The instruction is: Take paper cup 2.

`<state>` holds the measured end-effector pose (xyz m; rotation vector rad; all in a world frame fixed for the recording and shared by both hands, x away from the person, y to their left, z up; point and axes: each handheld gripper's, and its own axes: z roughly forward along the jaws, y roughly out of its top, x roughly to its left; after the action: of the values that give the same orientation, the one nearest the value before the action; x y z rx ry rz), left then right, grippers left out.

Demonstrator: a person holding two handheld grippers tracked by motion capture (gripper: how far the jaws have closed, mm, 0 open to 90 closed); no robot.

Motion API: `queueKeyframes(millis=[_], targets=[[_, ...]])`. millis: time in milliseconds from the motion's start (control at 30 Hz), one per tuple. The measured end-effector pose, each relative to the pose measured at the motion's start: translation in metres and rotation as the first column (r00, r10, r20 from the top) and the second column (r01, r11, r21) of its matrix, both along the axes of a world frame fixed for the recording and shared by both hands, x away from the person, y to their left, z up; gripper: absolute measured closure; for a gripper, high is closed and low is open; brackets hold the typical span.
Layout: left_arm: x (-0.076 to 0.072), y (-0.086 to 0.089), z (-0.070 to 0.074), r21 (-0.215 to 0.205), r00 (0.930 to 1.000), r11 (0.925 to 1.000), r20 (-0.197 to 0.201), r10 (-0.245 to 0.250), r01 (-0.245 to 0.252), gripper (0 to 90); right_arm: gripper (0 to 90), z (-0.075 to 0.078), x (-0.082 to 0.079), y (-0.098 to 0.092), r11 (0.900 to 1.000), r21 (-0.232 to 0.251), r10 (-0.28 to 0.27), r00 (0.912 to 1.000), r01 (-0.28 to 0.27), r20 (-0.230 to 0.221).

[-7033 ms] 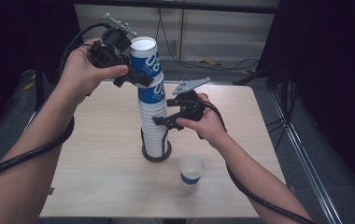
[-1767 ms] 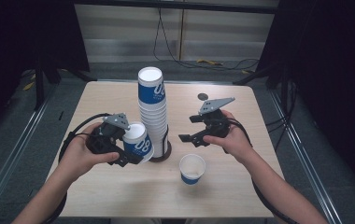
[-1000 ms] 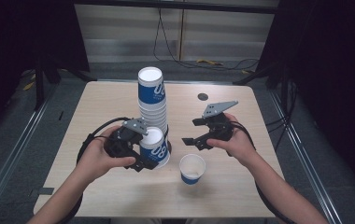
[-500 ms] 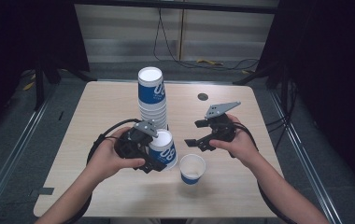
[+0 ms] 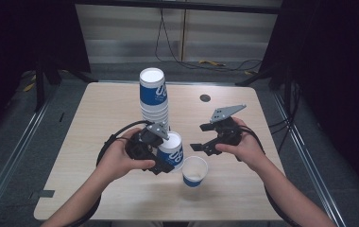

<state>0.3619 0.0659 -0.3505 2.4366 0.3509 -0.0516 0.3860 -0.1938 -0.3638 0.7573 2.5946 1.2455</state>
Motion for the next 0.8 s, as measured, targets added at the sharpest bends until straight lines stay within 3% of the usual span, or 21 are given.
queueKeyframes(millis=[300, 800], targets=[[0.007, -0.01, -0.003, 0.029, 0.9999, 0.9996, 0.006, -0.008, 0.008, 21.3, 16.0, -0.001, -0.003, -0.006, 1.0, -0.006, 0.006, 1.0, -0.006, -0.001], [0.016, -0.02, -0.001, 0.114, 0.9995, 0.993, -0.001, -0.031, 0.031, 21.4, 16.0, -0.001, -0.007, -0.015, 1.0, -0.02, 0.006, 0.9999, -0.006, -0.01]])
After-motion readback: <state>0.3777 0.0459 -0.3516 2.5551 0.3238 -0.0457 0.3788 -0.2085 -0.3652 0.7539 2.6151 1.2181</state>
